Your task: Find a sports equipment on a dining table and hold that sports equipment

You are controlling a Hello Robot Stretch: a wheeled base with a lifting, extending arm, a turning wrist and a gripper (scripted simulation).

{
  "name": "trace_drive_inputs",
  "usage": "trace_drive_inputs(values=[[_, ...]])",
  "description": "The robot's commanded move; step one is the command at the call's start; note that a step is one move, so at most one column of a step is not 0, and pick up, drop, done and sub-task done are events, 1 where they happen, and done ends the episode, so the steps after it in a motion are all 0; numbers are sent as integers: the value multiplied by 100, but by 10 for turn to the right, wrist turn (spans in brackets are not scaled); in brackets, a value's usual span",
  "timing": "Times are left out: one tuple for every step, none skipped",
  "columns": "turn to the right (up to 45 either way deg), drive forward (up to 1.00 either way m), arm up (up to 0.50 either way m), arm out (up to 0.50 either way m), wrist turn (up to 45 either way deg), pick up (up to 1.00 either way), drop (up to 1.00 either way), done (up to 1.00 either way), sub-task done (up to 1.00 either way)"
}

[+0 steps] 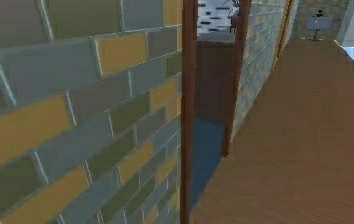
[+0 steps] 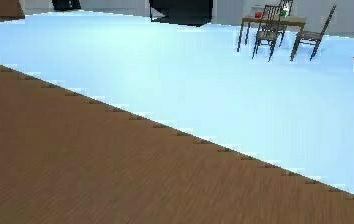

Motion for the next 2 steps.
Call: trace_drive_inputs(values=[[240, 0, 0, 0, 0, 0, 0, 0, 0], [0, 100, 0, 0, 0, 0, 0, 0, 0]])
